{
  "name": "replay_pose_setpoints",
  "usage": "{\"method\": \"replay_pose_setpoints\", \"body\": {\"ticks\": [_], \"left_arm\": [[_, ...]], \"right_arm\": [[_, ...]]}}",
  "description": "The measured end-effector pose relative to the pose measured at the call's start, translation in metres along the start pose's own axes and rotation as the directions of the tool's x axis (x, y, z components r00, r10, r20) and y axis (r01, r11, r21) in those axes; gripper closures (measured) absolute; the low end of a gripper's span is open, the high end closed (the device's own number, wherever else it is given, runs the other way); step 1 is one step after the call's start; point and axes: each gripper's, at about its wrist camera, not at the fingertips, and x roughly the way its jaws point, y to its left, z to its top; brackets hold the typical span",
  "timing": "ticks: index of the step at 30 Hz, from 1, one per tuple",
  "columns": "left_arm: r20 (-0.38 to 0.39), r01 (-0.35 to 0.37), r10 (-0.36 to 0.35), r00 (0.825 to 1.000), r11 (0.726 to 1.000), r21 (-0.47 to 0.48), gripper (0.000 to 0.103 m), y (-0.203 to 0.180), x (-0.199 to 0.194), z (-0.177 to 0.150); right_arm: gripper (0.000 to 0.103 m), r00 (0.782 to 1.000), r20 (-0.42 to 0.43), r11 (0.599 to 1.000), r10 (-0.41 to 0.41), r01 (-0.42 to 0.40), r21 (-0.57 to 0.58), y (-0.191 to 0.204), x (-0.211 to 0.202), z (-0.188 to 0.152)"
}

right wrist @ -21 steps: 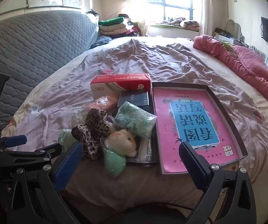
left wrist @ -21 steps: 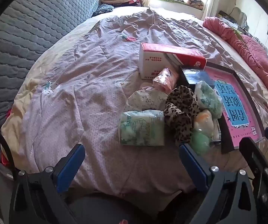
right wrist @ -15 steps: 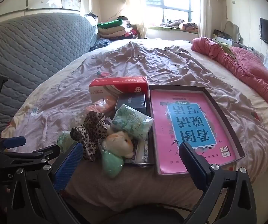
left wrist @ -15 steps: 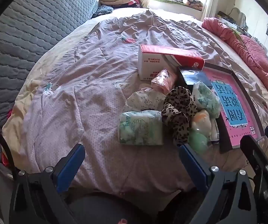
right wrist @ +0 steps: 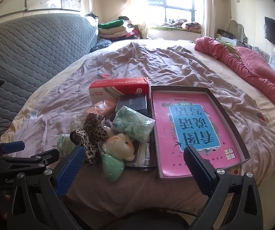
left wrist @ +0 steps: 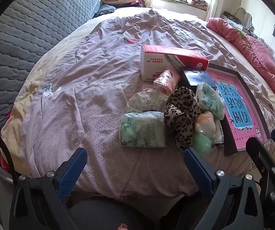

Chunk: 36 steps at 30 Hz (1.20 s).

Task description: Organize soft objects

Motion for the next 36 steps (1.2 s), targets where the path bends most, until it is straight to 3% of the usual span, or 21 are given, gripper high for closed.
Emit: {"method": "replay_pose_setpoints", "body": {"ticks": [36], "left_arm": [[0.016,-0.002,0.002,1.000,1.000,0.000,0.002,-0.0022,-0.0011,-0.0009]], "right_arm": [[0.000,1.000,-0.003,1.000,0.000,0.000,-0.011,0.0004,0.0014,-0.0020]]}}
